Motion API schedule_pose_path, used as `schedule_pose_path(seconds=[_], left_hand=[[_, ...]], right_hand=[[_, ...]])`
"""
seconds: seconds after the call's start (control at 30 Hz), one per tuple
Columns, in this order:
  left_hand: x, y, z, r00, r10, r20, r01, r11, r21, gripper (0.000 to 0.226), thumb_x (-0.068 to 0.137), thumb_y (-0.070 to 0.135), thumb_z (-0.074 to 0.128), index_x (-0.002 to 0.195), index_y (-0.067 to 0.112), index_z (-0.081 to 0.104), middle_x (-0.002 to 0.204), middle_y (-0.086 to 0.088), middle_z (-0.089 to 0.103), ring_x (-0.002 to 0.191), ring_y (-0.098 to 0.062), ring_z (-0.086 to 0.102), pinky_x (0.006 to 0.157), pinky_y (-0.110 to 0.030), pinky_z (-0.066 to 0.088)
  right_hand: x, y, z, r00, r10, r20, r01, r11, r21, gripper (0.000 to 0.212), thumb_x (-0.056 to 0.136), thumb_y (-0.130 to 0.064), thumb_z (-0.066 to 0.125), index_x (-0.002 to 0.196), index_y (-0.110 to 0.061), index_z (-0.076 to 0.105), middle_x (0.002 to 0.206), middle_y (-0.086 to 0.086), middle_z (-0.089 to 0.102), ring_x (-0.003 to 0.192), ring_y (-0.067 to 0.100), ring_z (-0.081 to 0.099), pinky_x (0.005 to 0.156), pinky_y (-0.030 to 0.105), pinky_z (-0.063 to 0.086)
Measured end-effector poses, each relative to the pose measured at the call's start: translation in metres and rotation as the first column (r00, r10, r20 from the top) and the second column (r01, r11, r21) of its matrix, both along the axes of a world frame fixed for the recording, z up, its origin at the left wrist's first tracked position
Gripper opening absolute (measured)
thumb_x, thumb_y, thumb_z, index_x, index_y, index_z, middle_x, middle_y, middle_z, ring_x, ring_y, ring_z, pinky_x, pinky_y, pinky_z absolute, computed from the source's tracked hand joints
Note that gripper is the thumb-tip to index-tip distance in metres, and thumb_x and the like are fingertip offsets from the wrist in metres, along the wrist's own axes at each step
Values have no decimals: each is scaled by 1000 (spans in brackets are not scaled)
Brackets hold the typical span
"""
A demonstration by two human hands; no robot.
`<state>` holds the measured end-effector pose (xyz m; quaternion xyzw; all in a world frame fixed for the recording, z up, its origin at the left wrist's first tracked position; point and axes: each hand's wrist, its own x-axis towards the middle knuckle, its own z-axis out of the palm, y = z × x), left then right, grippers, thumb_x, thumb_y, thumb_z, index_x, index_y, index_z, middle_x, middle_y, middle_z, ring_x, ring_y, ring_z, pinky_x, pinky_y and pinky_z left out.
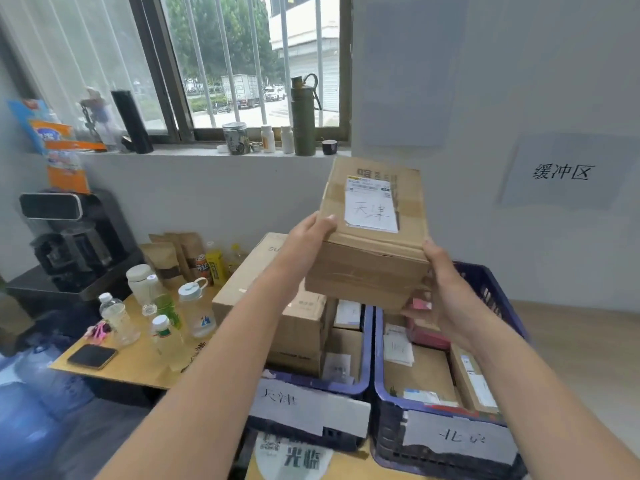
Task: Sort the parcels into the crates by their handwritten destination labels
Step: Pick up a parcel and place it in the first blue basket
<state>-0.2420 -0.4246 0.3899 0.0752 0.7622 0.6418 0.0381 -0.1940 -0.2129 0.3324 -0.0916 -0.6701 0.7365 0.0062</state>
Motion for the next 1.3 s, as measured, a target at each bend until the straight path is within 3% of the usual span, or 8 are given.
schedule_pose_path(seconds=[0.17,0.3,0.4,0.5,0.7,0.93,1.3], left_hand=[[-46,-76,0,982,143,123,-140,990,-34,17,91,39,56,91,25,66,95,-1,65,82,-19,57,78,-35,43],[-77,-116,-4,956,209,208,-197,977,-76,23,89,39,52,95,20,64,92,-8,61,81,-24,52,74,-35,39],[-97,-136,-12,951,195,239,-170,978,-122,29,90,49,56,103,25,65,104,-7,68,88,-27,58,77,-37,43],[-110,-147,-22,965,129,230,-99,986,-138,38,90,54,63,118,28,64,109,-1,70,98,-24,64,83,-37,50],[-121,-145,-32,965,75,253,-69,997,-32,33,96,39,63,122,19,62,100,1,70,80,-15,65,59,-26,47],[-132,-147,-38,970,95,224,-84,995,-58,30,97,32,59,122,17,63,99,1,68,82,-16,63,61,-29,46],[-137,-152,-45,974,92,205,-93,996,-5,21,98,29,58,115,19,62,92,6,65,76,-11,58,56,-26,39]], right_hand=[[-62,-76,15,999,48,24,-50,994,95,28,96,-51,52,106,-28,63,97,0,69,90,21,66,91,42,54],[-106,-122,25,997,59,42,-65,985,158,30,92,-47,53,100,-19,62,88,0,64,82,20,63,81,39,54],[-127,-144,22,996,35,86,-53,977,208,43,86,-52,53,108,-16,61,95,2,64,90,23,64,78,36,53],[-136,-155,13,989,2,150,-40,966,254,56,77,-57,53,117,-18,57,105,6,68,100,30,67,90,47,56],[-141,-161,6,982,-59,181,3,954,298,44,89,-51,51,118,-18,54,109,7,67,99,26,66,88,50,57],[-148,-171,13,977,-79,199,-4,923,385,40,90,-41,49,116,-12,54,108,12,65,96,29,66,74,50,62],[-151,-181,10,970,-113,216,2,889,458,41,93,-38,47,124,-12,51,114,8,62,101,29,62,80,52,60]])
